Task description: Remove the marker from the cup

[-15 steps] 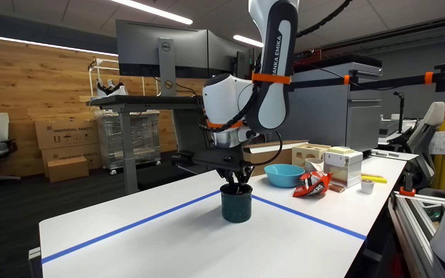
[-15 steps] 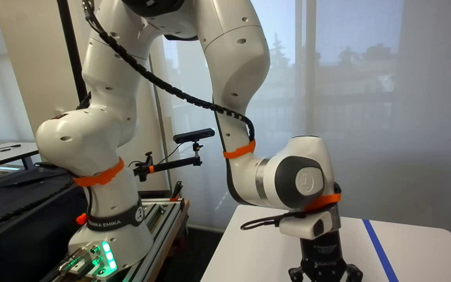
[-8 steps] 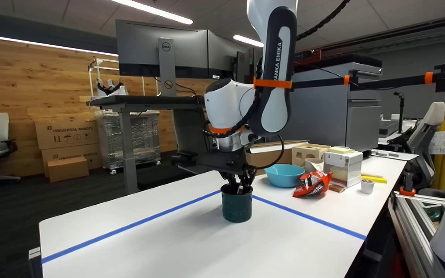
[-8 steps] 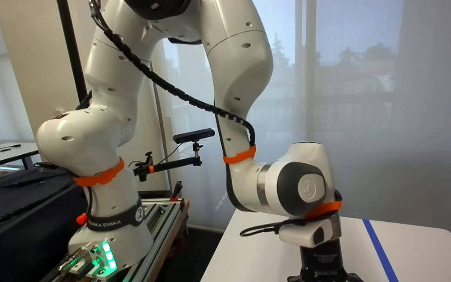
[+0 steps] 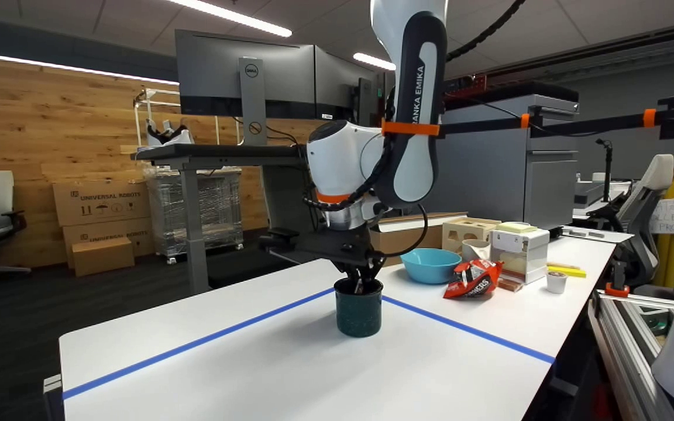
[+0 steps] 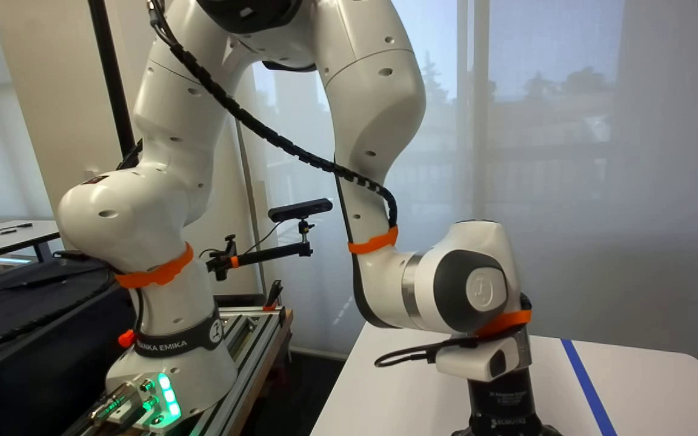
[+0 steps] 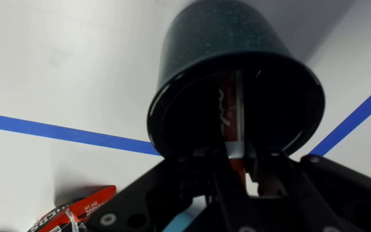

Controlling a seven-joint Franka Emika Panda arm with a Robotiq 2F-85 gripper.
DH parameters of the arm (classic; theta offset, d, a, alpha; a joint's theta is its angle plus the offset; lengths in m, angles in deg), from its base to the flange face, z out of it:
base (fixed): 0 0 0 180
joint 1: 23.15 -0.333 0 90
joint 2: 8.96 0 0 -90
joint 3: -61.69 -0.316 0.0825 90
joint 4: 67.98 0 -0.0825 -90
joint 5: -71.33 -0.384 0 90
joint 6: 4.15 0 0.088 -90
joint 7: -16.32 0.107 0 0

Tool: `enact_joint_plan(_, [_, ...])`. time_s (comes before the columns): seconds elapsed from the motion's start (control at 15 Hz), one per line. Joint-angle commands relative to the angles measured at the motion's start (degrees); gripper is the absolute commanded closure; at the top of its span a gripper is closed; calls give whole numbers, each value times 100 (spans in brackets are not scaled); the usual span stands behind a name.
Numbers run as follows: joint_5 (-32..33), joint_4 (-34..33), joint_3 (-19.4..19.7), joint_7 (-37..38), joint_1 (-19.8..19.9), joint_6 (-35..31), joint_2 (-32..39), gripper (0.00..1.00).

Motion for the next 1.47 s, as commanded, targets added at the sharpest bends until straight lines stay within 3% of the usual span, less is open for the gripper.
enact_joint_plan(0.0, [207,279,117,153,-181,-24,-509,95])
enact_joint_plan(0.87, [467,1272,3,123,-481,292,-2419,95])
enact_joint_plan(1.4, [552,2374,-479,-522,-822,307,-2942,95])
